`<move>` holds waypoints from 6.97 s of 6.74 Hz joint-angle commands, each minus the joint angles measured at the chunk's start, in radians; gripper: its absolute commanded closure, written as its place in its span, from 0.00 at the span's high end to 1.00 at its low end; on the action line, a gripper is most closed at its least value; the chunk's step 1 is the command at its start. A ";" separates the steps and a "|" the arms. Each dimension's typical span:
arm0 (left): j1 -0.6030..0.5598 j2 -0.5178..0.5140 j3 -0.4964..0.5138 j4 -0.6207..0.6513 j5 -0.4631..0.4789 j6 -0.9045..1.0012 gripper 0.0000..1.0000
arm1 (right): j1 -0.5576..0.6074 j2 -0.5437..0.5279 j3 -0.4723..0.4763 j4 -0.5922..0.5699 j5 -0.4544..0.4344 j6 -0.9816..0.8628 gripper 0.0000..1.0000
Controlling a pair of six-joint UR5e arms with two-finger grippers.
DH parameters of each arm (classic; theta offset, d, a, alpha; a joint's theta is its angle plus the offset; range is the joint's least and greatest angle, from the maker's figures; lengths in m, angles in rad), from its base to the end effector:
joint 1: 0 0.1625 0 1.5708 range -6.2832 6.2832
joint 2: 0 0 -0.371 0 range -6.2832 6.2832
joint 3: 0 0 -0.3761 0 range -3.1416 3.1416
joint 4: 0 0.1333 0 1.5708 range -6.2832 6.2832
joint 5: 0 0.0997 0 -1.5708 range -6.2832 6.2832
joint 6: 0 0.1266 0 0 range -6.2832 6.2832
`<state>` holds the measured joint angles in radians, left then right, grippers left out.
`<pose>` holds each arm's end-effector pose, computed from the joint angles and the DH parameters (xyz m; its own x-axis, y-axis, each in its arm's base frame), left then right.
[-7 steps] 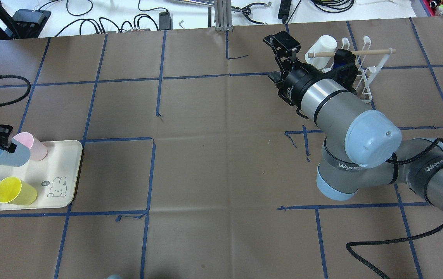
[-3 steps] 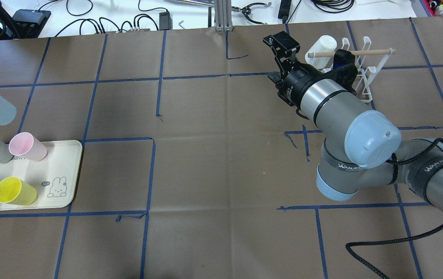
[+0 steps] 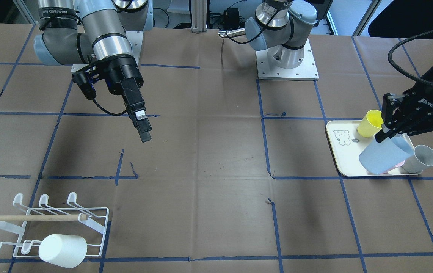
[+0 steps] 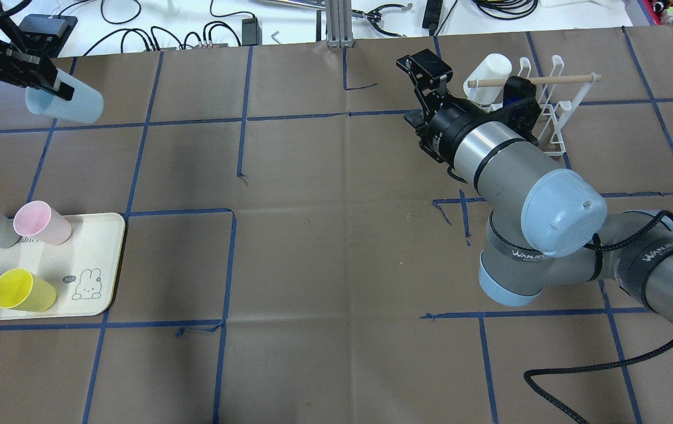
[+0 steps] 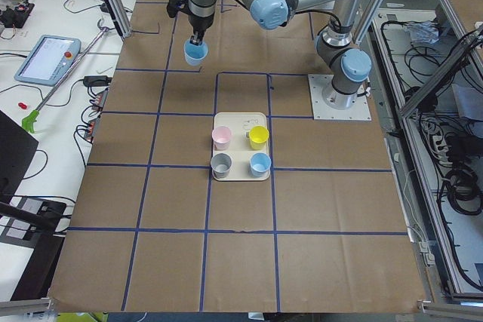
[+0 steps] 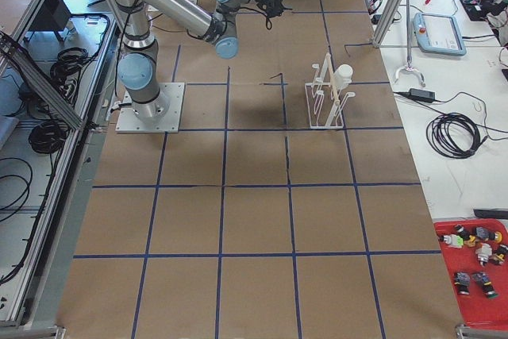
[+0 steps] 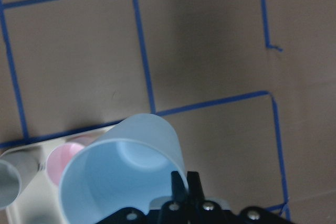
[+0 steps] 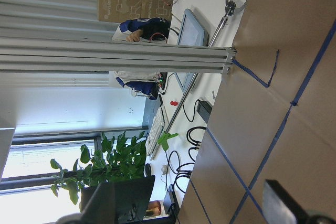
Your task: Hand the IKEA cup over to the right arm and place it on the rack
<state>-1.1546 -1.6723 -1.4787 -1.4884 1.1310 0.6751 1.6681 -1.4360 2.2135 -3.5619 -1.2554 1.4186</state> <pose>0.0396 -0.5526 0.4211 -0.9079 0.3067 0.2859 0.2103 0.9230 -0.3223 0.2170 -0.4465 0.3176 -0.1727 0.2861 -0.9425 0.9022 0.4299 -0.0348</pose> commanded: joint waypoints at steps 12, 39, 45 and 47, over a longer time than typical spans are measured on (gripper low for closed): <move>-0.140 -0.140 -0.772 1.672 -0.838 0.042 0.01 | 0.083 -0.004 0.009 0.018 -0.025 0.002 1.00; -0.254 -0.127 -0.772 1.784 -0.797 -0.080 0.16 | 0.248 0.124 -0.193 0.161 -0.053 0.263 0.56; -0.252 -0.124 -0.769 1.778 -0.803 -0.131 0.99 | 0.246 0.126 -0.195 0.158 -0.050 0.255 0.44; -0.196 -0.129 -0.769 1.774 -0.806 -0.129 0.99 | 0.246 0.126 -0.195 0.158 -0.050 0.253 0.44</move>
<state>-1.3874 -1.7973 -2.2478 0.2889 0.3277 0.5450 1.9146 -1.3100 2.0189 -3.4037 -1.3054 1.6729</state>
